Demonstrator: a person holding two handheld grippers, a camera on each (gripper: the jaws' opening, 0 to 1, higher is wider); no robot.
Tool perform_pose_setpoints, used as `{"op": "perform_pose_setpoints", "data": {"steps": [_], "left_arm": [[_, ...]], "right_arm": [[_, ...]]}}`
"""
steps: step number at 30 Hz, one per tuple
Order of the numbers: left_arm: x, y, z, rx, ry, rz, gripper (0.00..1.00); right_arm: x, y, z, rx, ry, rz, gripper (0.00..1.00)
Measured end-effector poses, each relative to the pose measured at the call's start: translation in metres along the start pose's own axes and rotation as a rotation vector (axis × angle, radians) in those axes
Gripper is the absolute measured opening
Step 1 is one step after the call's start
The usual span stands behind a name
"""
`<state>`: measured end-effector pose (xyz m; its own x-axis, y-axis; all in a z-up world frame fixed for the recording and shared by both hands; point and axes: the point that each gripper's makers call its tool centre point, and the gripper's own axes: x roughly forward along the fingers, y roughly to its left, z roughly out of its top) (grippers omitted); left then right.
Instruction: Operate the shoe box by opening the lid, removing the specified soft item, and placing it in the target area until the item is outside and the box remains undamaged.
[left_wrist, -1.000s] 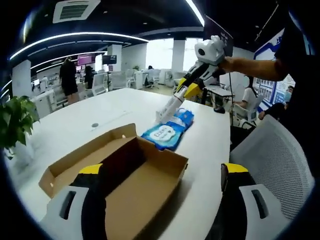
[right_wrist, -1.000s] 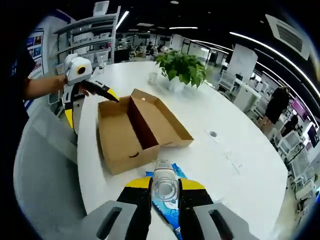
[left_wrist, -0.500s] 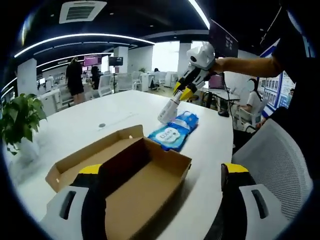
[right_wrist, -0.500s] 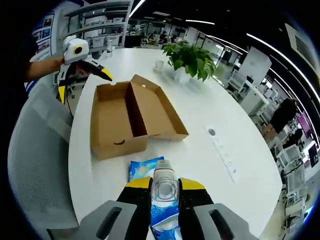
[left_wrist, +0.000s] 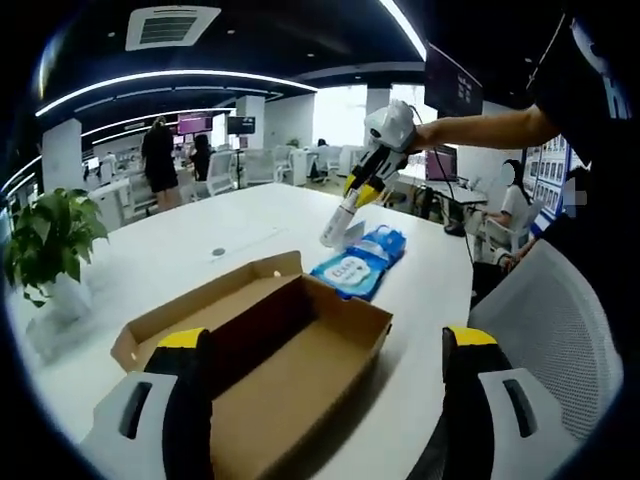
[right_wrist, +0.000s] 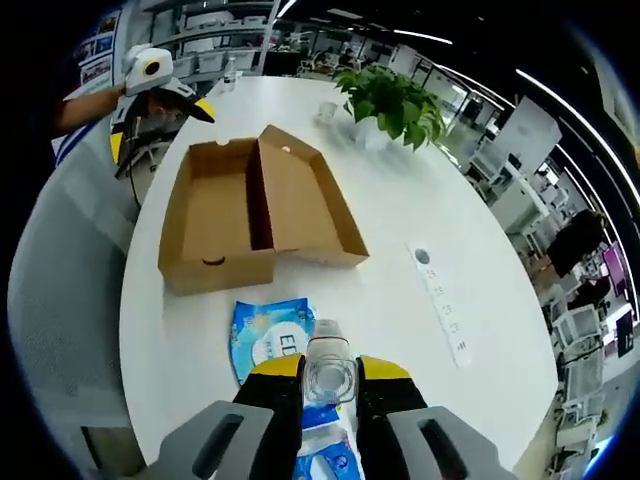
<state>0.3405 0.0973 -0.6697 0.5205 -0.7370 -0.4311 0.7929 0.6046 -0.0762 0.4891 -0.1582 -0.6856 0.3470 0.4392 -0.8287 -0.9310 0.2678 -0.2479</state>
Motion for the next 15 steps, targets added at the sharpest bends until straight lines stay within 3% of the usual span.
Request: {"op": "perform_pose_setpoints", "data": {"steps": [15], "left_arm": [[-0.012, 0.011, -0.005, -0.017, -0.004, 0.048, 1.00]], "right_arm": [[0.026, -0.022, -0.008, -0.066, 0.097, 0.031, 0.15]]}}
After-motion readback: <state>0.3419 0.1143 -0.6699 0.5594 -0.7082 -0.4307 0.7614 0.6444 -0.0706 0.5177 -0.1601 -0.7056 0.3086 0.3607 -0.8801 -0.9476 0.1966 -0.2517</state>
